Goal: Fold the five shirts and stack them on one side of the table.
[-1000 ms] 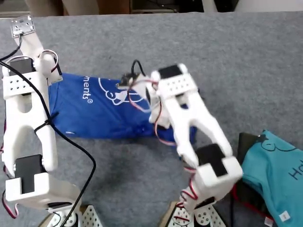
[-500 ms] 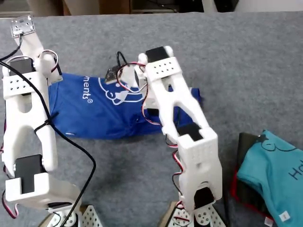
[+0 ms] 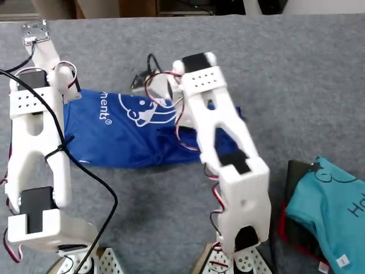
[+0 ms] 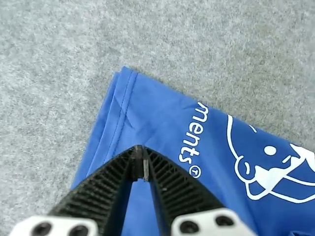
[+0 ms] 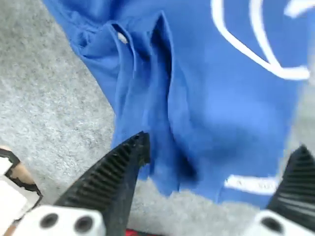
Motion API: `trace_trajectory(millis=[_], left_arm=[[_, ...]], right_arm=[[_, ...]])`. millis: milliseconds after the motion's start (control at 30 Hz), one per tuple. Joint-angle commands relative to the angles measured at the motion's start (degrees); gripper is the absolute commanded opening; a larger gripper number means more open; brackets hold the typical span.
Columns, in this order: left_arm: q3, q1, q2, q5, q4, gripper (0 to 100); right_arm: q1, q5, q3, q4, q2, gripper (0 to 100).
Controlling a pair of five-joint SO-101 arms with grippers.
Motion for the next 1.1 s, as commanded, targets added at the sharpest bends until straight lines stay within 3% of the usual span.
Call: trace_trajectory(millis=[0, 167, 367, 533, 767, 1067], left_arm=[[-0.4, 0.7, -1.9, 0.1, -0.7, 2], [-0.4, 0.8, -1.9, 0.1, -0.5, 2], [-0.4, 0.8, -1.6, 0.1, -0.6, 2], [-0.3, 0.8, -1.5, 0.1, -0.7, 2], [0.5, 1.8, -1.5, 0.1, -0.9, 2], [0.9, -1.5, -1.8, 4.1, -3.3, 2]], right_arm=[[1.1, -2.6, 4.8, 1.1, -12.2, 30.6], [-2.2, -3.4, 23.2, 0.6, -26.4, 0.0], [-6.3, -8.2, 47.3, -9.1, -36.7, 0.5], [-6.8, -9.0, 57.6, -14.4, -37.1, 0.8], [-6.8, -8.4, 62.9, -23.8, -36.7, 8.2], [-4.9, -8.7, 61.8, -35.4, -23.3, 0.6]])
